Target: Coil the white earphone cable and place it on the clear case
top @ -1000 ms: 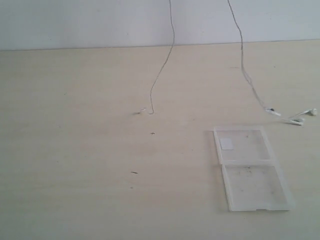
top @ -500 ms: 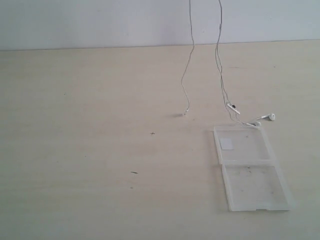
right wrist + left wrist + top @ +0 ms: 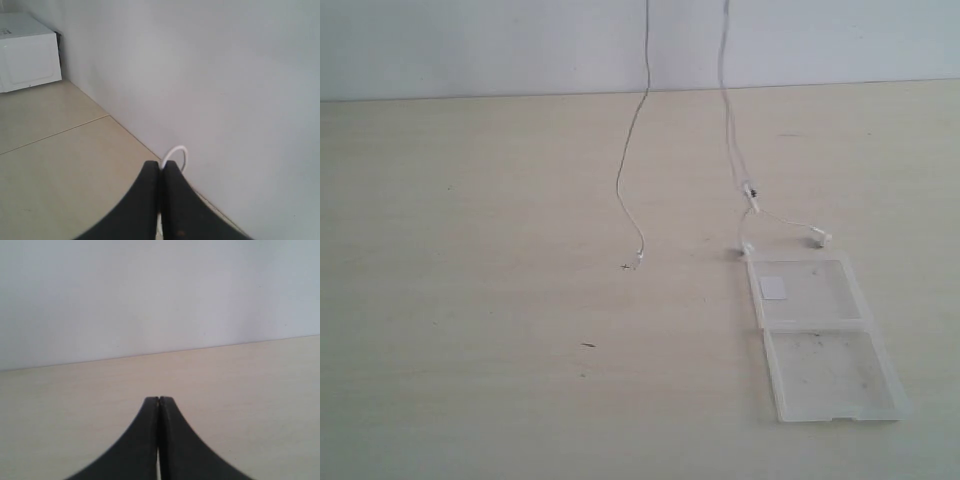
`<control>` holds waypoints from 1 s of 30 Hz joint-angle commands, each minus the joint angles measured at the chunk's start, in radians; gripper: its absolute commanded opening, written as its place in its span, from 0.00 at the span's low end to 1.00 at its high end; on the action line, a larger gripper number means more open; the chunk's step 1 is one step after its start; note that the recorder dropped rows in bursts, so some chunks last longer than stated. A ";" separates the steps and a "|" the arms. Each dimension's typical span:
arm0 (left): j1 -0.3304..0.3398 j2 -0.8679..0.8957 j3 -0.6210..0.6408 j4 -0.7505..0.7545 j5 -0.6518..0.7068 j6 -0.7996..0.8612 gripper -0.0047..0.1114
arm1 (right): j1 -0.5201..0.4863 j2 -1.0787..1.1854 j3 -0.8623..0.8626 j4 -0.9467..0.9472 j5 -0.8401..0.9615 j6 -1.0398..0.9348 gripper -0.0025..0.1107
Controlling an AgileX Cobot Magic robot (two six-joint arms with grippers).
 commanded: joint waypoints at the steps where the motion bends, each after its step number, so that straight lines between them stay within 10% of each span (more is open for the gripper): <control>1: 0.001 -0.006 0.004 -0.011 -0.005 0.003 0.04 | 0.001 -0.038 0.044 0.014 -0.042 -0.001 0.02; 16: 0.001 -0.006 0.004 -0.011 -0.005 0.003 0.04 | 0.001 -0.271 0.594 0.337 -0.507 -0.320 0.02; 30: 0.001 -0.006 0.004 -0.011 -0.005 0.003 0.04 | 0.001 -0.278 0.622 0.337 -0.549 -0.334 0.02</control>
